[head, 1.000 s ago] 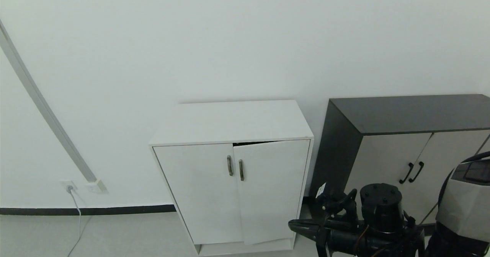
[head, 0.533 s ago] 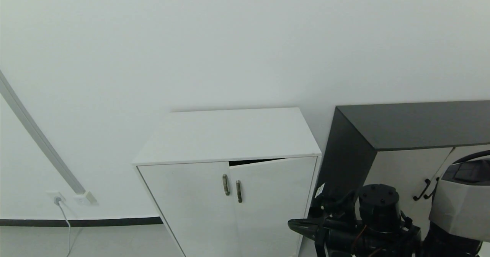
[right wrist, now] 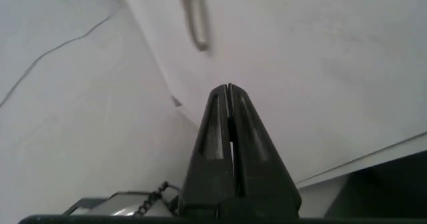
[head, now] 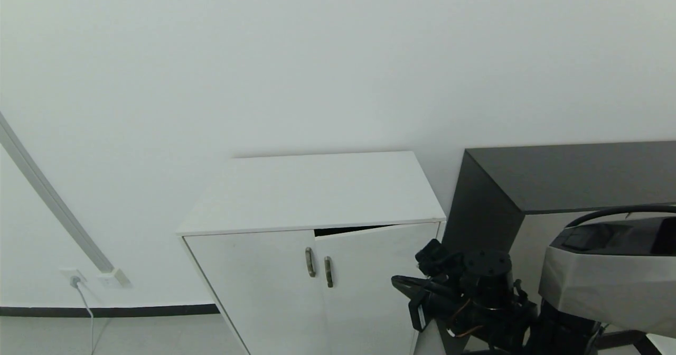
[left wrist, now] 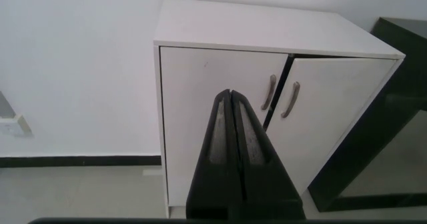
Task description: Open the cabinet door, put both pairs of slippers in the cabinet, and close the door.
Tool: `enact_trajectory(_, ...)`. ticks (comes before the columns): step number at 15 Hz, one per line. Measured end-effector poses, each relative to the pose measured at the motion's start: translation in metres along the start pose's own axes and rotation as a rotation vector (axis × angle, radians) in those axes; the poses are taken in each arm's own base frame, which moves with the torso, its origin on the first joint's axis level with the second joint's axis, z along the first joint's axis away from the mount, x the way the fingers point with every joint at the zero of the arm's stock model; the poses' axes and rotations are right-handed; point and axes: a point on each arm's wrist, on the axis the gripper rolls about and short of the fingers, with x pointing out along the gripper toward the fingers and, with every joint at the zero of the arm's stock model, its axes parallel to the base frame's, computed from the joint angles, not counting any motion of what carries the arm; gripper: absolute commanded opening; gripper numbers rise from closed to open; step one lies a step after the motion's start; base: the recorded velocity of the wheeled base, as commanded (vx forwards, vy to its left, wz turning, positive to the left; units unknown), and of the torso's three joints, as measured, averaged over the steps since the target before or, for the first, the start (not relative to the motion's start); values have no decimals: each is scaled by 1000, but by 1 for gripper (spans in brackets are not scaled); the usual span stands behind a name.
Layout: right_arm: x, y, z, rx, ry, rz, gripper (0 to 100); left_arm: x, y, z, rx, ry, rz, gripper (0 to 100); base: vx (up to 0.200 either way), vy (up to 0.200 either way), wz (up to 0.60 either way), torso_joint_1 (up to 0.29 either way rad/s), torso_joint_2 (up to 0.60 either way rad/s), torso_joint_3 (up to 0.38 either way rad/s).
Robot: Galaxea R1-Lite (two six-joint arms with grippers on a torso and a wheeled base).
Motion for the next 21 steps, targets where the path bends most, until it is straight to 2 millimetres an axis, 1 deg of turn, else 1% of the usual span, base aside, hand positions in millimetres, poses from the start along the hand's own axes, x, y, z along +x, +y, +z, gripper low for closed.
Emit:
enact_trajectory(4,31,-14,-4,19,-19,-43,0,0,0,0,0,0,0,0,0,0,0,0,0,0)
enact_trajectory(8,51,-24,-5,26,-10,-78,0,0,0,0,0,0,0,0,0,0,0,0,0,0)
enact_trajectory(13,66,-33,-1,33,13,-99,0,0,0,0,0,0,0,0,0,0,0,0,0,0)
enact_trajectory(19,80,-41,10,36,16,-131,0,0,0,0,0,0,0,0,0,0,0,0,0,0)
enact_trajectory(21,84,-44,11,39,27,-135,0,0,0,0,0,0,0,0,0,0,0,0,0,0)
